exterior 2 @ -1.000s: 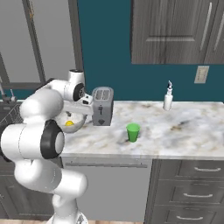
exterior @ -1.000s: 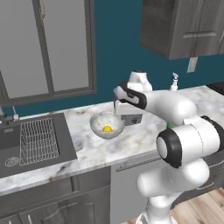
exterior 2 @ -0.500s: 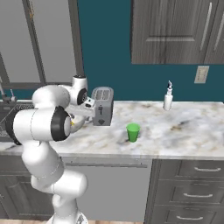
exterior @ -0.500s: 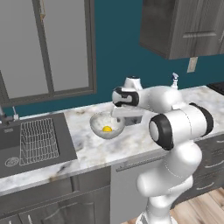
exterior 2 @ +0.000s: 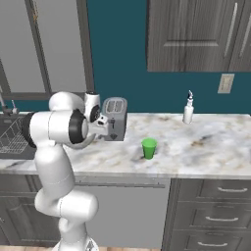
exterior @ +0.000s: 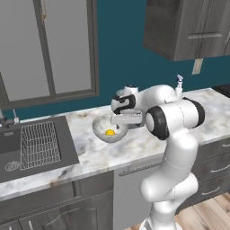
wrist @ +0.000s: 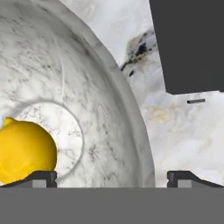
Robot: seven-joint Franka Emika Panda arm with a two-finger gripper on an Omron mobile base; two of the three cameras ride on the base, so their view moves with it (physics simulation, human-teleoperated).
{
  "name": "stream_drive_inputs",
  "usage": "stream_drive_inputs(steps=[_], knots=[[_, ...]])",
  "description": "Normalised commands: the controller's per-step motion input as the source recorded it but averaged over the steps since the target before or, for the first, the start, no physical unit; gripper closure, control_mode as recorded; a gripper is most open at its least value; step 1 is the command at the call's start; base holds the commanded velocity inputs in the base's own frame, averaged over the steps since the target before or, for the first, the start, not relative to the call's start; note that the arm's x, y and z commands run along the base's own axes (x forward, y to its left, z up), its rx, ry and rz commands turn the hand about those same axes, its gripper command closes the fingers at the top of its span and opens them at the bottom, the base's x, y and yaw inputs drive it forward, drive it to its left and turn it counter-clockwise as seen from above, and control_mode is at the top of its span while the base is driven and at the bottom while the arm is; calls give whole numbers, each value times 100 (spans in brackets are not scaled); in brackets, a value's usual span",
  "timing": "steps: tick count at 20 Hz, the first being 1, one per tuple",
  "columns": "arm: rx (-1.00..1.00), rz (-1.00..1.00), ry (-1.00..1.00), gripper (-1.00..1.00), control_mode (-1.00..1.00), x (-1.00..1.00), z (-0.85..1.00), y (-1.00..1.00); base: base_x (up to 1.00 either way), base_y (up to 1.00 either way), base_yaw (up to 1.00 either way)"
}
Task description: Move the cup from next to the sink to the open cabinet. Then, move the bowl with the lemon to the fridge to clear the area for faucet cleaning.
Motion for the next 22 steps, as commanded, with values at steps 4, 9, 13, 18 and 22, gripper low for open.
stream_drive_inputs(steps=[4,9,13,18,22], knots=[[4,0,0,100,-100,19,-32,5,0,0,0],[3,0,0,100,-100,0,-2,0,0,0,0],[0,0,0,100,-100,0,1,0,0,0,0],[0,-4,-6,100,-100,-11,47,0,0,0,0],[0,-16,-13,100,-100,-33,92,0,0,0,0]])
